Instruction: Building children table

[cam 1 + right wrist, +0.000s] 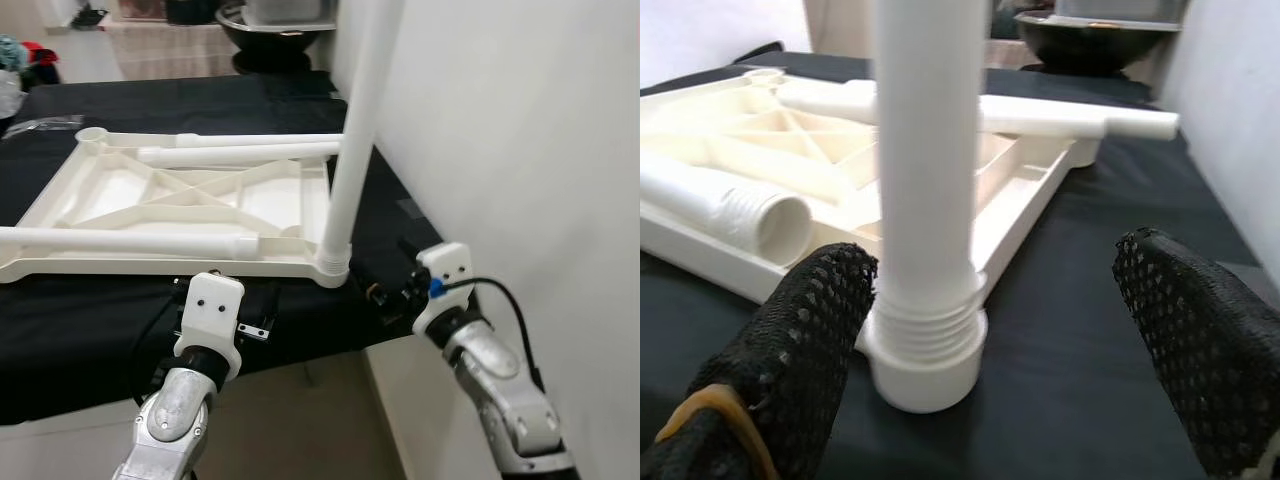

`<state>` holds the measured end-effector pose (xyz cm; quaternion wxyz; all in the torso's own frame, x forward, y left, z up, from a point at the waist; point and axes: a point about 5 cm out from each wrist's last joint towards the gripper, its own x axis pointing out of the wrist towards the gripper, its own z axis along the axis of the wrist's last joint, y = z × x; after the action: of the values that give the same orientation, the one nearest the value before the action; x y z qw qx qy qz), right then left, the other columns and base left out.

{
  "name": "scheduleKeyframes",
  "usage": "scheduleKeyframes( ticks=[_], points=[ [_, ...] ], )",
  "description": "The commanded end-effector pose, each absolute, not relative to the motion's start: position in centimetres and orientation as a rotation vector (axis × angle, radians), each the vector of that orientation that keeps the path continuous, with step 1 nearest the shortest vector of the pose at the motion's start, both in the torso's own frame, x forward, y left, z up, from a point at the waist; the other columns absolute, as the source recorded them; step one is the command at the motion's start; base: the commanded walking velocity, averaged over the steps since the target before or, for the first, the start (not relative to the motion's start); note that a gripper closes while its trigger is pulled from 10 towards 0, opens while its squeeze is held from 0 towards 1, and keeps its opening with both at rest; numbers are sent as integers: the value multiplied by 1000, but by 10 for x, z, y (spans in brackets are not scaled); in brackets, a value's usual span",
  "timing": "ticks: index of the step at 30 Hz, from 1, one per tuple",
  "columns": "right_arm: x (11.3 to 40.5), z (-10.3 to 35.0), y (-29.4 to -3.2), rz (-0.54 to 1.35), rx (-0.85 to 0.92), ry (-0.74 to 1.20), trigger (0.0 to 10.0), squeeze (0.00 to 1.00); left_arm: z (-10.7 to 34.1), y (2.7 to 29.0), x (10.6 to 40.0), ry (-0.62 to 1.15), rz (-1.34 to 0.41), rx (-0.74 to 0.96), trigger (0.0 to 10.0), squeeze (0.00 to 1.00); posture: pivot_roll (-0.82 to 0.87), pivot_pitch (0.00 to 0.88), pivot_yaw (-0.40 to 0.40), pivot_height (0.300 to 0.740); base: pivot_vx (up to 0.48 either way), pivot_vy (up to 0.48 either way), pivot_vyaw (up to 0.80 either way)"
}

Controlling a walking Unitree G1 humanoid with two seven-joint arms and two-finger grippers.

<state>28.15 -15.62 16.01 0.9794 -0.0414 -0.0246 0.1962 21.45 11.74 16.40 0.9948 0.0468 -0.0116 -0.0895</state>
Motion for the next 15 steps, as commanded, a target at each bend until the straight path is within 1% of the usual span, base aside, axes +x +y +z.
scheduleKeyframes(
  ticks=[1,2,5,11,12,13,14,15],
  points=[
    [285,159,-170,340,-96,-29,10000,0,166,112,210,-19,-226,69,10000,0,46,90,-45,740,0,0,0],
    [285,159,-170,340,-96,-29,10000,0,166,112,210,-19,-226,69,10000,0,46,90,-45,740,0,0,0],
    [288,161,-181,301,-105,-29,10000,0,166,106,207,-19,-253,55,10000,0,41,94,-43,740,0,0,0],
    [291,165,-187,289,-96,-29,10000,0,167,103,205,-23,-272,41,10000,0,40,95,-42,740,0,0,0],
    [295,168,-189,300,-72,-29,10000,741,168,100,205,-23,-295,30,10000,0,40,95,-42,740,0,0,0],
    [295,168,-189,300,-72,-29,10000,741,168,100,205,-23,-295,30,10000,0,40,95,-42,740,0,0,0],
    [300,171,-193,309,-54,-29,10000,1000,168,97,202,-19,-328,17,10000,0,46,100,-44,740,0,0,0],
    [300,171,-193,309,-54,-29,10000,1000,168,97,202,-19,-328,17,10000,0,46,100,-44,740,0,0,0]
  ],
)
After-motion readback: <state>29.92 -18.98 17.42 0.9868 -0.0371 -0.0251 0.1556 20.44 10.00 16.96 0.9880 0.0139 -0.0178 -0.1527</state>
